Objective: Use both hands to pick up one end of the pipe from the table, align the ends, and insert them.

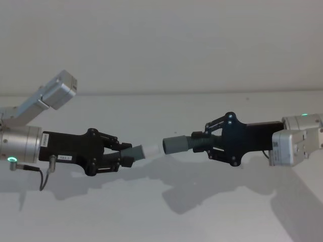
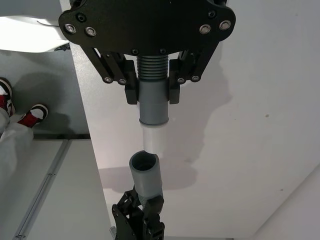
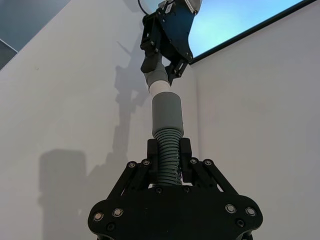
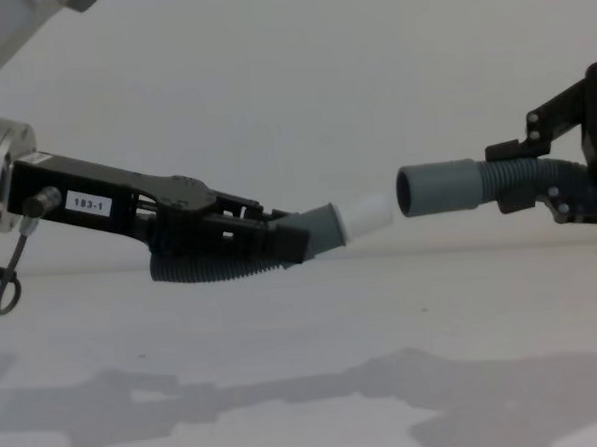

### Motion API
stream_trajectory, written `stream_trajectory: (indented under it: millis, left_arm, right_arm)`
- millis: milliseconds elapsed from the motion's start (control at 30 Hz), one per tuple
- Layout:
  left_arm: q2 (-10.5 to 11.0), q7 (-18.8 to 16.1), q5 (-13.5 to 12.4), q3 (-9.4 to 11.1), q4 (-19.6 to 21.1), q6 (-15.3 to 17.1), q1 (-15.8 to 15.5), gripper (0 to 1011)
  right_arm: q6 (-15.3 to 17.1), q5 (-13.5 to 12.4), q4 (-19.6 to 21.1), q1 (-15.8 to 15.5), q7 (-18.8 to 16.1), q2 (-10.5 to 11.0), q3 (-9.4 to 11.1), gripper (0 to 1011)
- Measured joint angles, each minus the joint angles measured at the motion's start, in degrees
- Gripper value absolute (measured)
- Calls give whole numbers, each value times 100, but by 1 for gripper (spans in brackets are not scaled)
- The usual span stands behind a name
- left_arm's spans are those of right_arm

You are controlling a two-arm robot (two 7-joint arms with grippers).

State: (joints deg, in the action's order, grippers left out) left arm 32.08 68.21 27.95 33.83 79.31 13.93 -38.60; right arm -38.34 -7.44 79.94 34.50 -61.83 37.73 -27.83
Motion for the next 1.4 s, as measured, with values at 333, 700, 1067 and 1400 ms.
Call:
stream_trajectory:
  millis: [333,700,1067,1400]
  left_arm:
    - [0,0,0,0,0,0,0,327]
    - [2,0,-1,0,0,0,0,327]
    - [6,0,-3,0,-1,1,0,327]
    - [6,0,-3,0,-1,0,0,327]
  right_arm:
    - [-19,-9,-72,70,-15,-35,-98,226]
    - [-32,-16,-145,137,-19,-85,-184,226]
    - [-45,-33,-214,196,-13,-115,-261,226]
    - [-65,-67,-314,264,-14,-146,-335,226]
